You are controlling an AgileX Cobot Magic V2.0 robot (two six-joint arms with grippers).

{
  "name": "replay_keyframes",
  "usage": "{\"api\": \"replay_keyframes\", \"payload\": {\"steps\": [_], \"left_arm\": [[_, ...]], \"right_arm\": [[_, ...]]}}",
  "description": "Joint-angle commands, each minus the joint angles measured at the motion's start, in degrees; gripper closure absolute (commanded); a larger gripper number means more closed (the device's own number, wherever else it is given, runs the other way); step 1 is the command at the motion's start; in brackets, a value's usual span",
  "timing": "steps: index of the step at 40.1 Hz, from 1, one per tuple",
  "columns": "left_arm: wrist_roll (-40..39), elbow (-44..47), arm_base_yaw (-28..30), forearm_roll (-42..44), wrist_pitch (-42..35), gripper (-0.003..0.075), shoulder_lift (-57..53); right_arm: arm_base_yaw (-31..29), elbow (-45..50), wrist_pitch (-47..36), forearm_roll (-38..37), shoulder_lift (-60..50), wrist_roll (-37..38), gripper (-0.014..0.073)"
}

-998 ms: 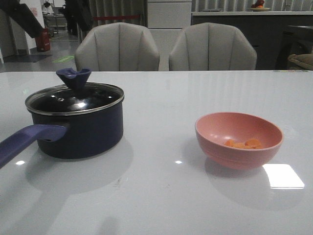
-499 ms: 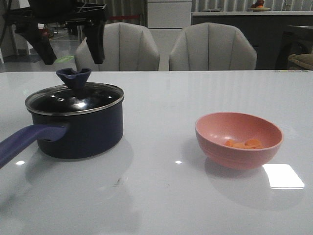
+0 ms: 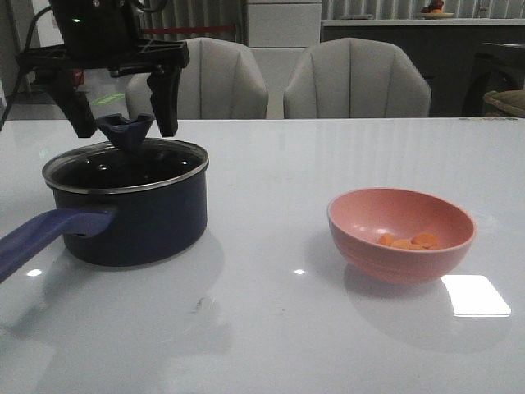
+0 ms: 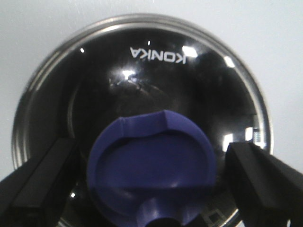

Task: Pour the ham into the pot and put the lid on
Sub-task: 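Lower the left gripper onto the purple lid knob and grasp it, then lift the glass lid off the saucepan with the left gripper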

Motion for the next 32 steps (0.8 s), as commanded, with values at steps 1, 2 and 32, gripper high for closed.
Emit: {"api": "replay_keyframes", "payload": {"steps": [1,2,32], "left_arm": [[-0.8,-1.8,0.2,-0.6,-0.2,0.0082,-2.1],[-0.8,-1.8,0.2,-0.6,-0.1,0.0082,-1.9],[-0.9,-1.8,0.2,-0.6,-3.1,0.0456,-1.3]], "right_arm": [[-0.3,-0.3,-4.9,-0.6,-1.2,-0.3,0.0433],[-0.3,-0.3,-4.9,-0.6,-1.2,-0.3,0.0433],[-0.3,-0.3,-4.9,-0.6,-1.2,-0.3,0.0433]]}}
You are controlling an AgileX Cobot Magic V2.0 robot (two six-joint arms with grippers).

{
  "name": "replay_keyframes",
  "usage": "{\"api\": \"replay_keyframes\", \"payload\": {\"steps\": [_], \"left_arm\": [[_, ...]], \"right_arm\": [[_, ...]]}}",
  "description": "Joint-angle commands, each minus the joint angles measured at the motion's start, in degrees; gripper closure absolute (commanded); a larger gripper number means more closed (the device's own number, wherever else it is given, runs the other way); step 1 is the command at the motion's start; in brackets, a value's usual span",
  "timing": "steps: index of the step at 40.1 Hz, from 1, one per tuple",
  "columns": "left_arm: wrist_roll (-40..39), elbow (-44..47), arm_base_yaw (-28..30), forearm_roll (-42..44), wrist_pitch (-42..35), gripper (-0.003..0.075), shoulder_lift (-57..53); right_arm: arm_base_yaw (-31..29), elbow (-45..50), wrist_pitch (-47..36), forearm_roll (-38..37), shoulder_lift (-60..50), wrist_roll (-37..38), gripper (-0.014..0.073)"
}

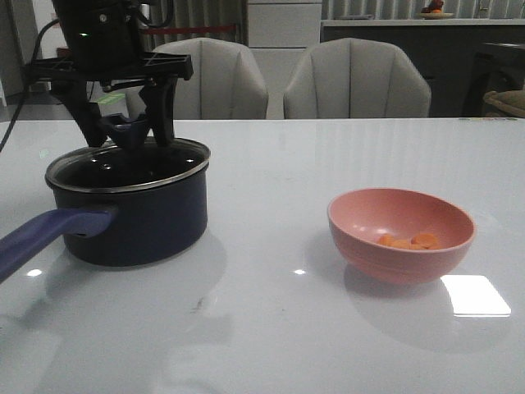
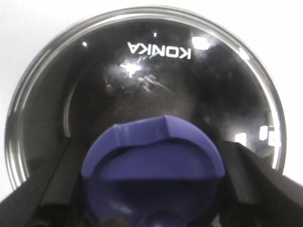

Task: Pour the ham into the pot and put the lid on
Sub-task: 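Lift the glass lid off the saucepan with the left gripper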

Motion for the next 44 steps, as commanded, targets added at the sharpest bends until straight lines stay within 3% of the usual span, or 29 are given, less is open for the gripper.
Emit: {"api": "replay_keyframes", "payload": {"steps": [1,32,37,44], "left_arm": [[-0.8,-1.5,0.1,-0.6,-2.2,0.0461,-2.5],[-0.8,-1.1,0.1,3.9,-0.3,0.0465,-14.3],[-0.9,2.7,0.3,9.6,0.6,0.0465,-17.5],[-0.9,13.2,3.6,10.0,-4.0,0.0465,-23.8]], "right_arm": [[-0.3,-0.3,-4.9,-0.6,-1.2,-0.3,0.0433],[-0.3,-0.3,-4.9,-0.6,-1.2,-0.3,0.0433],[-0.3,-0.3,-4.9,-0.6,-1.2,-0.3,0.0433],[-0.3,-0.3,-4.9,-0.6,-1.2,-0.3,0.0433]]}}
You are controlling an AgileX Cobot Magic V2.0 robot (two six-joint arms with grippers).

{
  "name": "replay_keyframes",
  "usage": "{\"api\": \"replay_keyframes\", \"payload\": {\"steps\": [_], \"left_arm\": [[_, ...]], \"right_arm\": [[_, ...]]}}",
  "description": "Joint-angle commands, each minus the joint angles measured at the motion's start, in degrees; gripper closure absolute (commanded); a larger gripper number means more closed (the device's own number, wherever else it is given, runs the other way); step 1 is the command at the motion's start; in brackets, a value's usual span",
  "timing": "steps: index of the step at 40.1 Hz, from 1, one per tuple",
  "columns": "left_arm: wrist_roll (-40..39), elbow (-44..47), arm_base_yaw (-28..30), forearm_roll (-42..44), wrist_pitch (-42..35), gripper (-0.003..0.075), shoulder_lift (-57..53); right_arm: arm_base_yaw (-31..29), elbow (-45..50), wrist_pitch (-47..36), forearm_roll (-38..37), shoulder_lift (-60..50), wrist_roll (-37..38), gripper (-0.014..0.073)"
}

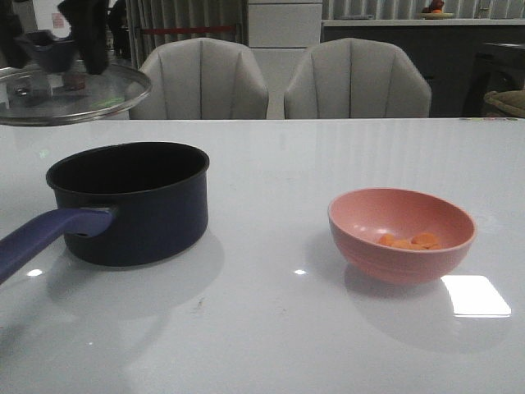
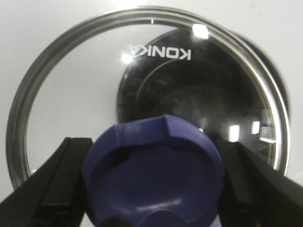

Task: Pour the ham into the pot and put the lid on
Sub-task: 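Lift the glass lid off the saucepan with the left gripper, then set the glass lid down beside the saucepan and release it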

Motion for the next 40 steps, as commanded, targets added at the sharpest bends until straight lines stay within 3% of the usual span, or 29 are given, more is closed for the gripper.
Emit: {"api": "replay_keyframes", "payload": {"steps": [1,17,25,40], "left_arm": [[-0.9,4.6,2.6,1.2,-5.7,0.0465,-7.1],[0.4,29.6,18.2,-3.1,-20.9,0.0465,-17.7],[1.0,36.5,19.0,-3.1,-27.4,0.0465,-15.5],[1.0,37.2,19.0,-3.3,-28.8,0.0458,-6.2]], "right_arm": [[-0.3,-0.3,-4.9,-0.6,-1.2,-0.3,0.0433],[-0.3,-0.3,-4.9,-0.6,-1.2,-0.3,0.0433],[-0.3,-0.3,-4.9,-0.6,-1.2,-0.3,0.0433],[-0.3,-0.3,-4.9,-0.6,-1.2,-0.3,0.0433]]}}
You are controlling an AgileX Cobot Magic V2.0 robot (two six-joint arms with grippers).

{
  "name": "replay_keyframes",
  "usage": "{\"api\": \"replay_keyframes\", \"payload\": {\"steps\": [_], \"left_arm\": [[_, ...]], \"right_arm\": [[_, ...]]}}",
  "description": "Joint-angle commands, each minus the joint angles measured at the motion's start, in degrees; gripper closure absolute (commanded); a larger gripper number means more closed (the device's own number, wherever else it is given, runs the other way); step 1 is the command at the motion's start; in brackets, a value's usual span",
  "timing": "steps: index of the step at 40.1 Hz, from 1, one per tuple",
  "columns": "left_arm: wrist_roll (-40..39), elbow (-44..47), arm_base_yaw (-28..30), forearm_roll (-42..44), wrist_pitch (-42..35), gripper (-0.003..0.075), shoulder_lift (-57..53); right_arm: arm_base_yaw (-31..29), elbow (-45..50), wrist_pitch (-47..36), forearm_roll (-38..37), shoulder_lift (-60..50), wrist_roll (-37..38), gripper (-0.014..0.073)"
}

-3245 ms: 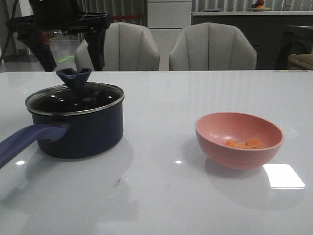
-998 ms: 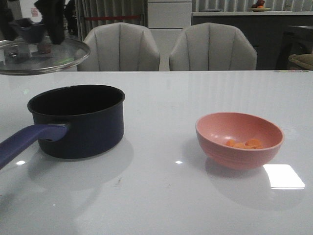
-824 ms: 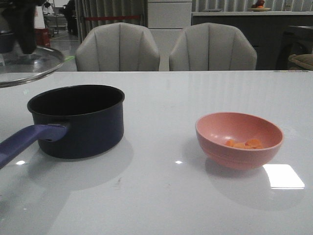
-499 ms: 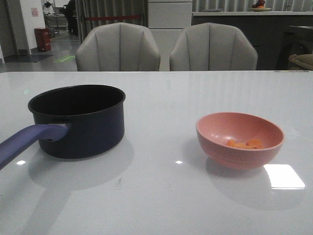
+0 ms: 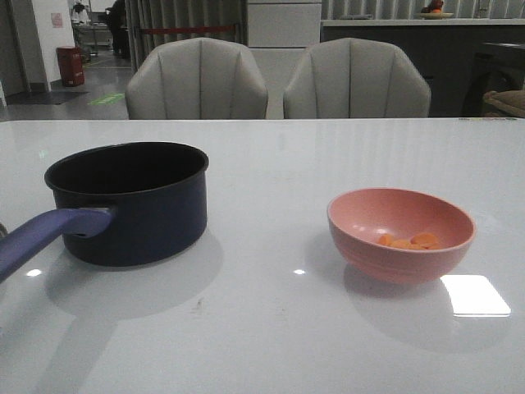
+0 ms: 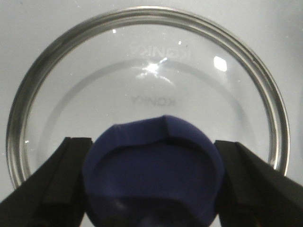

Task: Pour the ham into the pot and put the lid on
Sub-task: 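Set the glass lid down beside the saucepan and release it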

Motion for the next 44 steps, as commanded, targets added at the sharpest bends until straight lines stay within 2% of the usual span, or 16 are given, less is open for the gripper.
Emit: {"api": "replay_keyframes", "payload": {"steps": [1,9,17,20,29,44], "left_arm": [[0.1,-1.3,0.0,-0.2,-3.3,0.0458,-0.3],[0.1,-1.3,0.0,-0.2,-4.3,0.0437,1.6],[0.1,-1.3,0.0,0.0,-4.5,0.0239,1.8],[0.1,-1.3,-0.1,0.0,-4.5,0.0196,1.8],[0.1,-1.6,-0.1,0.5,-3.5,0.0194,1.8],[0.2,-8.1,-0.2,-0.4,3.0,0.0211,-0.9]], "right_arm": [[-0.3,-0.3,-4.9,-0.6,-1.2,-0.3,0.0433],[-0.3,-0.3,-4.9,-0.6,-1.2,-0.3,0.0433],[-0.3,-0.3,-4.9,-0.6,-1.2,-0.3,0.0433],[-0.3,-0.3,-4.9,-0.6,-1.2,-0.3,0.0433],[-0.3,-0.3,-4.9,-0.6,-1.2,-0.3,0.0433],[-0.3,-0.3,-4.9,-0.6,-1.2,-0.3,0.0433]]}}
